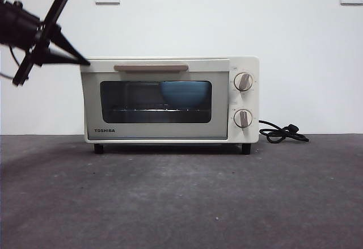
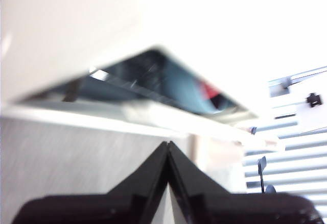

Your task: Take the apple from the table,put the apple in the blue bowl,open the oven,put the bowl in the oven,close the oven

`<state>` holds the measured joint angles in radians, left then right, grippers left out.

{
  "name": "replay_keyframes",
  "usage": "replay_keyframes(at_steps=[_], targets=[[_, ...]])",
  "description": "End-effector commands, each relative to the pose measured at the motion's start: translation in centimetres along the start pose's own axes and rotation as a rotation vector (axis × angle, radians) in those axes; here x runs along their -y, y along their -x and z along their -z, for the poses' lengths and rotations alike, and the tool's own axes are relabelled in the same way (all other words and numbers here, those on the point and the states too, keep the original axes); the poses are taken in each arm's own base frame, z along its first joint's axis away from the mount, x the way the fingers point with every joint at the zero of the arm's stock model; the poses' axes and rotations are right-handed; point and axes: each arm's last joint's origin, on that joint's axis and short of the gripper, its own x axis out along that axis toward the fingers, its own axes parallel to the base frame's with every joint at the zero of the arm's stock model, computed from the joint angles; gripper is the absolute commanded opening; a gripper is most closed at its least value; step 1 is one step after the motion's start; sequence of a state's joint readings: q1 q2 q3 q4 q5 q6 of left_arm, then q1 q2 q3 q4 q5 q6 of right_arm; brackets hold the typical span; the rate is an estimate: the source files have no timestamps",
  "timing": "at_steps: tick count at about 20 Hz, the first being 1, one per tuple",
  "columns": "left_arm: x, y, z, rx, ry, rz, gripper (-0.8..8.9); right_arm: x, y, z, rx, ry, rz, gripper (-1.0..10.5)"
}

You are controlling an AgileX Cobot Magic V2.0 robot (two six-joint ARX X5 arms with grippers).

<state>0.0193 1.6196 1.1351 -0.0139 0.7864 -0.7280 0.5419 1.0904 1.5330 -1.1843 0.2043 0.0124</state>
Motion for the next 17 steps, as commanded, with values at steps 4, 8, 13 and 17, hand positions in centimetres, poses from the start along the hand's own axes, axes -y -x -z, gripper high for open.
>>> replay_keyframes(at_steps=[4, 8, 13, 17], targets=[[2.3, 0.7, -1.4, 0.007, -0.116, 0.081, -0.07, 0.1, -0.1, 0.3, -0.018, -0.072, 0.048, 0.0], [4.6, 3.4, -0.4, -0.004, -0.293, 0.069, -0.07, 0.9, 1.3, 1.4, -0.021, -0.097, 0.216, 0.0], [10.5, 10.6, 2.5, 0.171, -0.615, -0.134, -0.06, 1.2, 1.5, 4.6, 0.044, -0.126, 0.284, 0.0], [14.4, 16.5, 6.8, 0.274, -0.770, -0.210, -0.04, 0.9, 0.1, 6.6, -0.059, -0.092, 0.314, 0.0]])
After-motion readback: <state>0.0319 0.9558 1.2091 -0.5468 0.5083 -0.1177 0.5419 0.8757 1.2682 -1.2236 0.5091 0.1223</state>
